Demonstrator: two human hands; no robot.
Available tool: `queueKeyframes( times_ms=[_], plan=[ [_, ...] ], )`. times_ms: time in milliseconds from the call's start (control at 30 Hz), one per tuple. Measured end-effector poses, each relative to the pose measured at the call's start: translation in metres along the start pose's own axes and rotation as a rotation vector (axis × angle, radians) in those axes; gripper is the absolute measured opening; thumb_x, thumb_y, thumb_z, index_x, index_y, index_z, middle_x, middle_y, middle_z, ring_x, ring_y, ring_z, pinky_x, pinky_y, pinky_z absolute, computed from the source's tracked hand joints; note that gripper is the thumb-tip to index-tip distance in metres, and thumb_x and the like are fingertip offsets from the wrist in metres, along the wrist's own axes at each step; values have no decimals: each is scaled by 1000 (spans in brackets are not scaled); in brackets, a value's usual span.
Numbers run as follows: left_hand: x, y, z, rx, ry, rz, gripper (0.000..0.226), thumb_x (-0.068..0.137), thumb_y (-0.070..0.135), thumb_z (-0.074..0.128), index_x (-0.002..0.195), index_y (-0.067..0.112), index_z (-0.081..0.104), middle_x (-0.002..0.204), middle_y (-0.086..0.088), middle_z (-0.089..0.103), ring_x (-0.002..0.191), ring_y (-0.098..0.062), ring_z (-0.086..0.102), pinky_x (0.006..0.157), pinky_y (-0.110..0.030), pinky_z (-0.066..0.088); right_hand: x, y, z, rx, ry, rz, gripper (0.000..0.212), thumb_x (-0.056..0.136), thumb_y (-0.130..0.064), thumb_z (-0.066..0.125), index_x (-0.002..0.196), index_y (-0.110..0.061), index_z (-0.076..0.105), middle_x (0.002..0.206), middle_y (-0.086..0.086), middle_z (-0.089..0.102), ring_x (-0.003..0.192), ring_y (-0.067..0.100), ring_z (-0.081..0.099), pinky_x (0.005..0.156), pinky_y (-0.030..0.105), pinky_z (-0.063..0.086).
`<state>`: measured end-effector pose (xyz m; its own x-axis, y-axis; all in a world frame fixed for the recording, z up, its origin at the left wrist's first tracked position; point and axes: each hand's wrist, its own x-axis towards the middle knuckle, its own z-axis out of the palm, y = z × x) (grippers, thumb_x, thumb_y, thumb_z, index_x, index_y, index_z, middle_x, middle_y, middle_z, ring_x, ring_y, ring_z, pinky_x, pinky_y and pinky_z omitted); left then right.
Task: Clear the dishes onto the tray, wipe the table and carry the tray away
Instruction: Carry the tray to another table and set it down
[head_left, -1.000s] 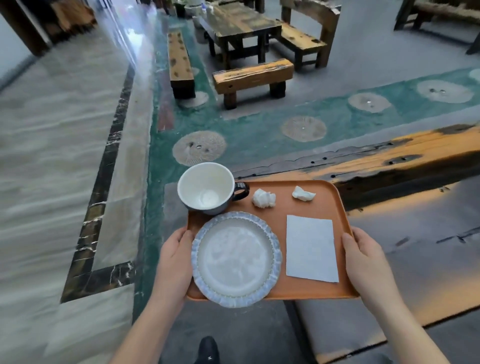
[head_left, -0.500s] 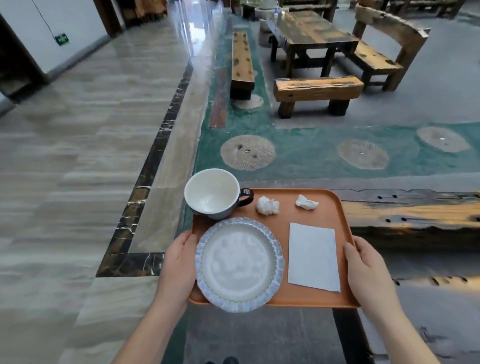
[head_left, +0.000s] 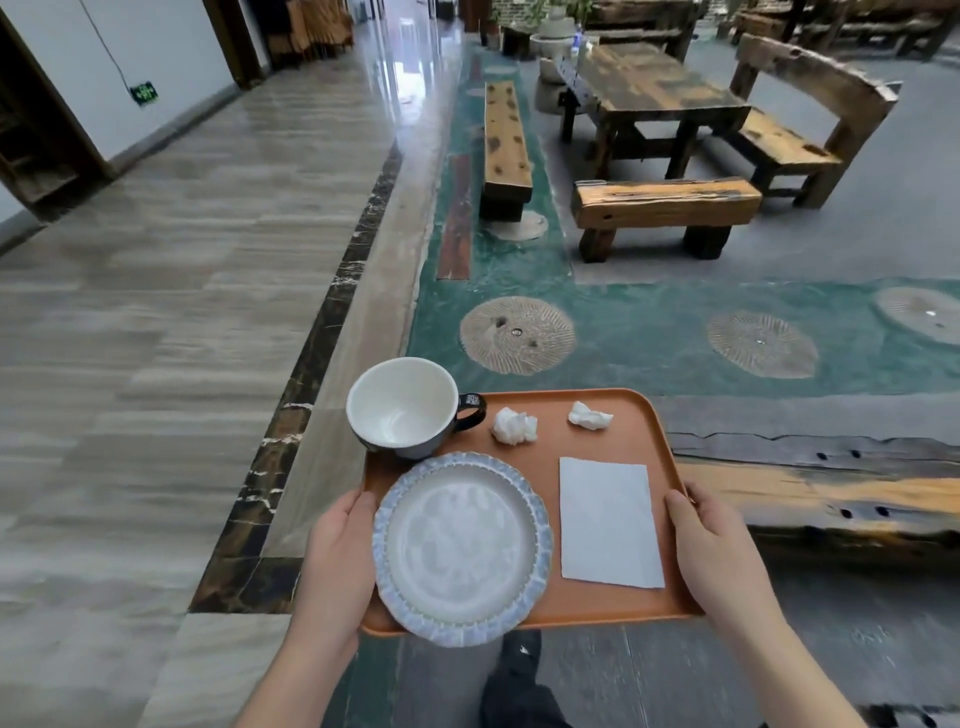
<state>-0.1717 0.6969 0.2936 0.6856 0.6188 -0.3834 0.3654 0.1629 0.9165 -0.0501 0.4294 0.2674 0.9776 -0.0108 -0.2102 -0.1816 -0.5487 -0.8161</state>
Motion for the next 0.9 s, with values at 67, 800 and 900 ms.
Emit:
queueKeyframes(
  times_ms=[67,800,900],
  plan=[
    [31,12,11,0,5,6,38,108,24,48,79,15,71,74,-3,76,72,-18,71,68,-36,55,31,-10,7,26,5,11,36,106,-27,39,137,-16,53,128,-1,59,112,18,53,89,30,35],
    [372,168,146,-19,-27,-24,35,108,28,46,96,5,70,96,-21,76,97,-42,72,90,-60,56,384,-155,66,42,65,-66,20,104,-18,42,106,-18,62,96,-6,68,89,9,61,69,27,44],
    [428,183,156,-15,-43,-11,36,108,29,46,101,0,67,99,-25,74,102,-48,69,91,-63,54,430,-172,87,38,91,-66,20,104,-18,42,104,-18,62,96,-5,68,89,10,61,69,28,44]
  ],
)
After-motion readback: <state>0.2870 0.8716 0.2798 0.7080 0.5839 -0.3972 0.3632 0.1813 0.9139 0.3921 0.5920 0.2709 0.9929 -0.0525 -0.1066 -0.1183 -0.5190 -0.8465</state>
